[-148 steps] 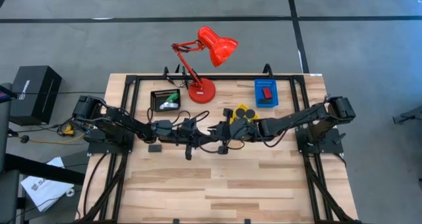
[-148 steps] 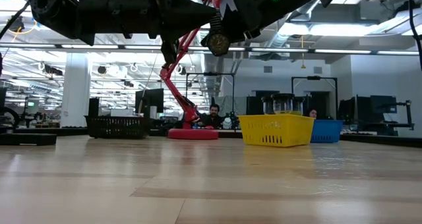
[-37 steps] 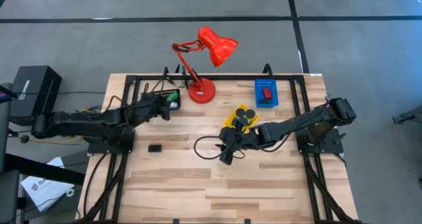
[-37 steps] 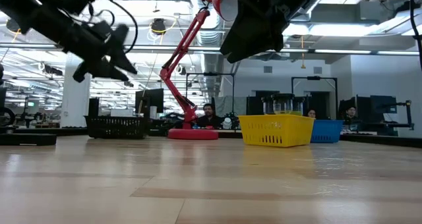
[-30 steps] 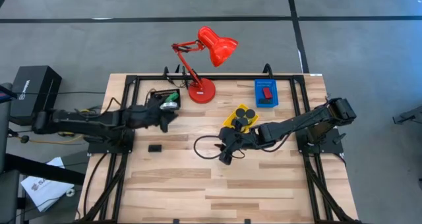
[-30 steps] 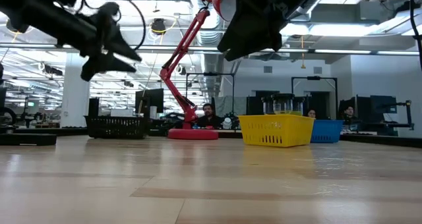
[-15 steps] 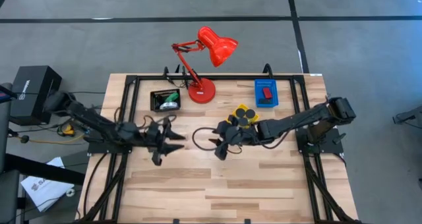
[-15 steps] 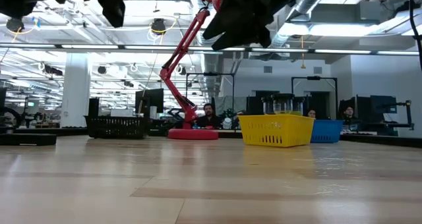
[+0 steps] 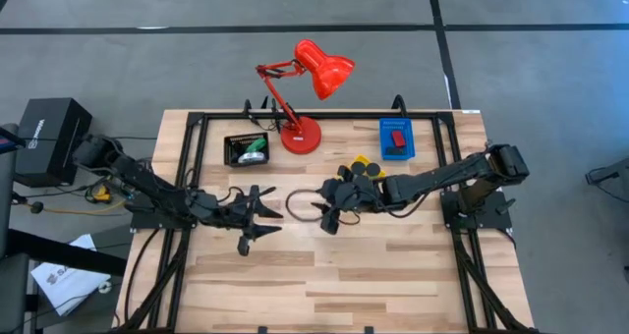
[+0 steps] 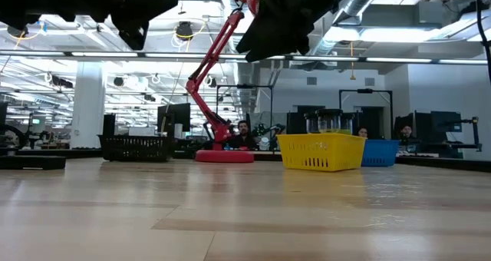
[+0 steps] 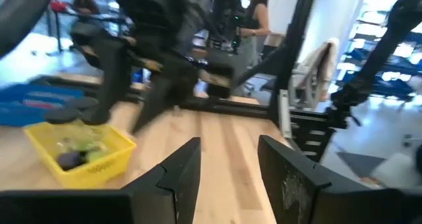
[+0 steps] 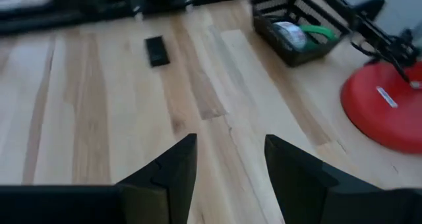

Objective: Pick & Place Office items
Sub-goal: Put the black digital clock into the blue bin

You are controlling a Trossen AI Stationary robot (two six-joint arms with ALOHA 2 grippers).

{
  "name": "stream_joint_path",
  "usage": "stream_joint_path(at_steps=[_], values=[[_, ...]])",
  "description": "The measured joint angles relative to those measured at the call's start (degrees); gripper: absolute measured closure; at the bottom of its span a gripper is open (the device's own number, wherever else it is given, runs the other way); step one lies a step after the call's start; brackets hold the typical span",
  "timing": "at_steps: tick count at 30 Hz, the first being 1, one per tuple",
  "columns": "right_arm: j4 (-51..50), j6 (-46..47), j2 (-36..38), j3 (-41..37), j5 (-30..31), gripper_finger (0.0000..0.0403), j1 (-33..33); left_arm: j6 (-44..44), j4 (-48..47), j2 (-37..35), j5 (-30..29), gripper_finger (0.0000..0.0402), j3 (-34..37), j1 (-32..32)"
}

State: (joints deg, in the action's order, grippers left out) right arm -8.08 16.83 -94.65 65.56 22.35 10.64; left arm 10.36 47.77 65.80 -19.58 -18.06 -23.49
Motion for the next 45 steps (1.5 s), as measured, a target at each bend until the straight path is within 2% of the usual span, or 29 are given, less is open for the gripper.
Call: stream_joint_path(at_steps=[4, 10, 17, 20, 24, 27, 34, 38, 42, 45], values=[[0.0, -4.2, -0.3, 0.0, 0.0, 0.0234, 1.3, -1.4, 0.0, 0.0, -3.0, 0.0266, -0.4, 0.0], [0.1, -4.9, -0.3, 0.0, 0.0, 0.0234, 1.9, -2.2, -2.8, 0.0, -2.7, 0.0277, -5.5, -0.3], [0.0, -4.8, -0.3, 0.0, 0.0, 0.0234, 1.9, -5.2, -16.5, 1.6, -3.1, 0.0277, -16.9, -5.0], [0.0, -4.8, -0.3, 0.0, 0.0, 0.0234, 2.1, -9.2, -22.4, 3.0, -3.1, 0.0277, -23.0, -8.4], [0.0, -4.8, -0.3, 0.0, 0.0, 0.0234, 2.5, -9.7, -34.4, 4.1, -4.9, 0.0277, -31.0, -11.7], [-0.1, -4.8, -0.3, 0.0, 0.0, 0.0234, 2.5, -4.0, -46.1, 4.3, -8.3, 0.0277, -33.8, -12.7], [-0.3, -4.8, -0.3, 0.0, 0.0, 0.0234, 2.5, 23.0, -74.7, 4.5, -7.9, 0.0277, -33.8, -12.7], [-0.2, -4.8, -0.3, 0.0, 0.0, 0.0234, 2.5, 31.3, -91.5, 4.5, -7.8, 0.0272, -33.7, -12.0], [-0.2, -4.8, -0.3, 0.0, 0.0, 0.0234, 2.5, 35.3, -100.0, 4.5, -6.3, 0.0249, -33.7, -10.3], [-0.2, -4.8, -0.3, 0.0, 0.0, 0.0234, 2.5, 35.1, -100.6, 4.5, -4.7, 0.0225, -32.4, -10.1]])
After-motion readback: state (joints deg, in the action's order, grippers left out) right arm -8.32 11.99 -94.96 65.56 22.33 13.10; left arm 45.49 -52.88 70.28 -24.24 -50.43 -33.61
